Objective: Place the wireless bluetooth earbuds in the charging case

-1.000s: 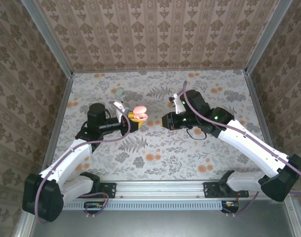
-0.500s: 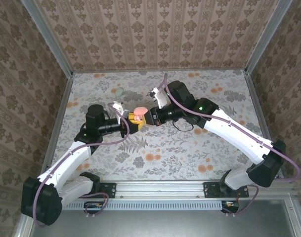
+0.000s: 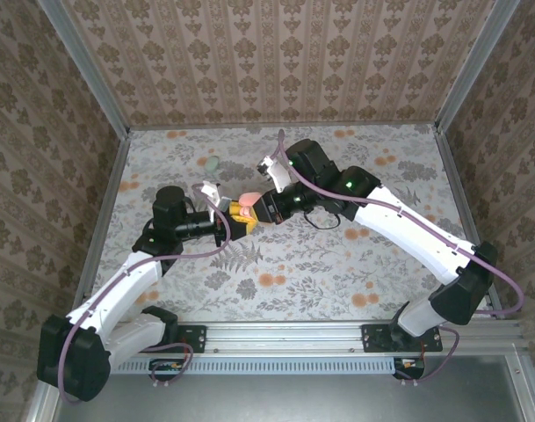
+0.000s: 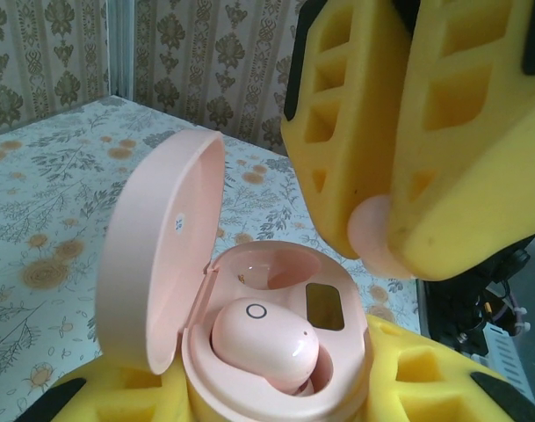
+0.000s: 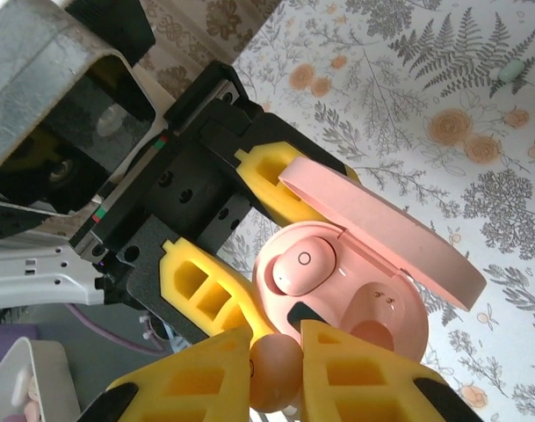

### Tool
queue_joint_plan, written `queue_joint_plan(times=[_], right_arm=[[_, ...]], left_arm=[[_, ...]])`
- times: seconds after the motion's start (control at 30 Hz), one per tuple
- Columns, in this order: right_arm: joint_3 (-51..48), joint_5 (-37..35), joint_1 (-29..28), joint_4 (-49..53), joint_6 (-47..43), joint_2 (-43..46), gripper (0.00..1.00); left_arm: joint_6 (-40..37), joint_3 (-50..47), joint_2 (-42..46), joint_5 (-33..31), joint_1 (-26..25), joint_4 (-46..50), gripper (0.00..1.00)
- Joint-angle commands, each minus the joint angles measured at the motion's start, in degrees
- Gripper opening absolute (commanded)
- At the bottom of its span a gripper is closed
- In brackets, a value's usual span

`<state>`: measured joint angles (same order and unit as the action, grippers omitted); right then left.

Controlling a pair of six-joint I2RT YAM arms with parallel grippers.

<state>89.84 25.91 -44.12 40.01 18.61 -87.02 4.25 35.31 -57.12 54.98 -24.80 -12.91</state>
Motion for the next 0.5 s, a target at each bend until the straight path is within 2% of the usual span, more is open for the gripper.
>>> queue_joint_plan(times=[0.0,0.47], right_arm=[[2.0,-0.6,0.5,3.5,-3.3,-1.2,0.17],[2.2,0.6,1.5,1.8,-3.7,-1.2,0.17]], left_arm=[[-0.2,-0.2,1.6,2.3,-0.5,-1.7,0.07],[-0.5,0.1,0.7,4.1,-0.7,-1.5,0.07]])
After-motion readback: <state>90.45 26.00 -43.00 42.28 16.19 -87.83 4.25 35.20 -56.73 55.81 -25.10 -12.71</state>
